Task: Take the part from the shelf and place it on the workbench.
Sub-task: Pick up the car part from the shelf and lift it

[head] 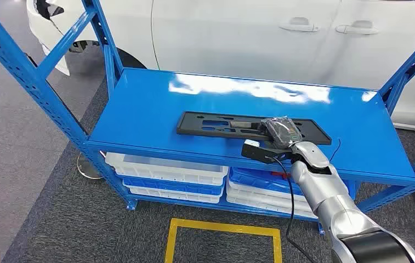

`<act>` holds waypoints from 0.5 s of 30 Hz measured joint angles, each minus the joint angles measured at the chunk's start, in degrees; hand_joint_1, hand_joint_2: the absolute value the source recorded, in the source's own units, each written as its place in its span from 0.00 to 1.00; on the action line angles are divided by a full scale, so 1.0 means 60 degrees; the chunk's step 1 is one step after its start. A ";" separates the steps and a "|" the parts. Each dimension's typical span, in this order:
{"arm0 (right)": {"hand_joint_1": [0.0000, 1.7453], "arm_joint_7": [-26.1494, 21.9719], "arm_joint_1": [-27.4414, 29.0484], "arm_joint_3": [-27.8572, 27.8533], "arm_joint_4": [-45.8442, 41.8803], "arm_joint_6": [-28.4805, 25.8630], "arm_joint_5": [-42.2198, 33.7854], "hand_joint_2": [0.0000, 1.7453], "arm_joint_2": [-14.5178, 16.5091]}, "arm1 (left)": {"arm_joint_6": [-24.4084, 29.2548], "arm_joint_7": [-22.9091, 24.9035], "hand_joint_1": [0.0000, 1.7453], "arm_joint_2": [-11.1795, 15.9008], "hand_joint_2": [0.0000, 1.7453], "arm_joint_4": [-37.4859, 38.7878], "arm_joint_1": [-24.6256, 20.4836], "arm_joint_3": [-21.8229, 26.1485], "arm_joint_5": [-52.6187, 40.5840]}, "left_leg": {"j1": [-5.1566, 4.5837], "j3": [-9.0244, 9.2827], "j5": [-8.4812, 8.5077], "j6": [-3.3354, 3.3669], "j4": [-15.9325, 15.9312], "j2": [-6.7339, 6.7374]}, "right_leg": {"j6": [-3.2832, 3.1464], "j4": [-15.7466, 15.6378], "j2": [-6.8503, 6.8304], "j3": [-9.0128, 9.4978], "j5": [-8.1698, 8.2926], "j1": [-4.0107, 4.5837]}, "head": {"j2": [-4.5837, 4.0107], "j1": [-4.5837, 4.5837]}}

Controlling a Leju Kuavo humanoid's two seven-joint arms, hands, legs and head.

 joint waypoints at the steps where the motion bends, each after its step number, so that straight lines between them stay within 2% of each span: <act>1: 1.00 0.0006 0.0005 0.0001 -0.0001 -0.0007 -0.0003 1.00 -0.0011 | -0.0003 -0.0007 0.00 -0.0002 0.00 0.0000 -0.0002 0.0001 0.0000 | 0.0023 0.0020 0.0024 0.0033 -0.0035 0.0006 | 0.0022 0.0028 0.0001 -0.0001 -0.0034 -0.0012 | -0.0001 0.0002; 2: 1.00 0.0010 0.0007 0.0002 -0.0001 -0.0011 -0.0005 1.00 -0.0017 | -0.0006 -0.0013 0.00 -0.0004 0.00 0.0000 -0.0007 0.0001 0.0000 | 0.0037 0.0031 0.0040 0.0059 -0.0060 0.0009 | 0.0046 0.0126 0.0000 -0.0041 -0.0115 -0.0013 | -0.0001 0.0018; 3: 1.00 0.0017 0.0012 0.0004 -0.0002 -0.0017 -0.0011 1.00 -0.0025 | -0.0013 -0.0025 0.00 -0.0007 0.00 0.0000 -0.0020 0.0002 -0.0001 | 0.0060 0.0045 0.0071 0.0107 -0.0103 0.0015 | 0.0095 0.0420 0.0000 -0.0170 -0.0310 -0.0023 | -0.0001 0.0036; 4: 1.00 0.0027 0.0025 0.0006 0.0003 -0.0018 -0.0013 1.00 -0.0034 | -0.0017 -0.0036 0.00 -0.0008 0.00 0.0000 -0.0034 0.0002 -0.0003 | 0.0074 0.0052 0.0090 0.0139 -0.0127 0.0019 | 0.0139 0.0917 -0.0001 -0.0396 -0.0593 -0.0042 | -0.0001 0.0055; 6: 1.00 0.0043 0.0066 0.0010 0.0023 -0.0016 -0.0014 1.00 -0.0033 | -0.0018 -0.0047 0.00 -0.0008 0.00 0.0000 -0.0047 0.0003 -0.0006 | 0.0070 0.0038 0.0098 0.0167 -0.0131 0.0019 | 0.0219 0.2240 -0.0003 -0.1030 -0.1175 -0.0074 | 0.0000 0.0075; 7: 1.00 0.0049 0.0087 0.0012 0.0037 -0.0016 -0.0012 1.00 -0.0033 | -0.0017 -0.0049 0.00 -0.0007 0.00 0.0000 -0.0041 0.0004 -0.0007 | 0.0067 0.0037 0.0096 0.0172 -0.0128 0.0016 | 0.0244 0.2683 -0.0005 -0.1252 -0.1283 -0.0091 | 0.0000 0.0074; 8: 1.00 0.0051 0.0095 0.0013 0.0047 -0.0017 -0.0011 1.00 -0.0033 | -0.0017 -0.0049 0.00 -0.0006 0.00 0.0000 -0.0038 0.0005 -0.0007 | 0.0067 0.0044 0.0093 0.0170 -0.0125 0.0012 | 0.0256 0.2780 -0.0007 -0.1310 -0.1204 -0.0103 | -0.0001 0.0075; 9: 1.00 0.0051 0.0090 0.0014 0.0054 -0.0018 -0.0009 1.00 -0.0033 | -0.0016 -0.0049 0.00 -0.0007 0.00 0.0000 -0.0037 0.0005 -0.0007 | 0.0068 0.0060 0.0085 0.0160 -0.0119 0.0007 | 0.0254 0.2470 -0.0011 -0.1168 -0.0945 -0.0114 | -0.0001 0.0075; 11: 1.00 0.0052 0.0054 0.0017 0.0056 -0.0018 -0.0004 1.00 -0.0033 | -0.0016 -0.0049 0.00 -0.0014 0.00 0.0000 -0.0044 0.0005 -0.0007 | 0.0057 0.0092 0.0053 0.0112 -0.0097 -0.0005 | 0.0202 0.1089 -0.0022 -0.0498 -0.0277 -0.0113 | -0.0001 0.0075; 12: 1.00 0.0052 0.0036 0.0020 0.0056 -0.0017 0.0001 1.00 -0.0031 | -0.0016 -0.0050 0.00 -0.0017 0.00 0.0000 -0.0046 0.0005 -0.0007 | 0.0041 0.0091 0.0033 0.0074 -0.0079 -0.0011 | 0.0153 0.0495 -0.0023 -0.0220 -0.0067 -0.0095 | 0.0000 0.0072; 13: 1.00 0.0052 0.0023 0.0025 0.0056 -0.0016 0.0007 1.00 -0.0029 | -0.0016 -0.0051 0.00 -0.0020 0.00 0.0000 -0.0047 0.0005 -0.0007 | 0.0026 0.0083 0.0020 0.0032 -0.0065 -0.0014 | 0.0105 0.0132 -0.0023 -0.0059 0.0023 -0.0071 | 0.0000 0.0068; 15: 1.00 0.0051 0.0011 0.0031 0.0056 -0.0015 0.0023 1.00 -0.0026 | -0.0016 -0.0053 0.00 -0.0020 0.00 0.0000 -0.0047 0.0005 -0.0007 | 0.0018 0.0073 0.0015 -0.0063 -0.0070 -0.0017 | 0.0003 0.0004 -0.0019 -0.0029 0.0018 -0.0026 | -0.0001 0.0063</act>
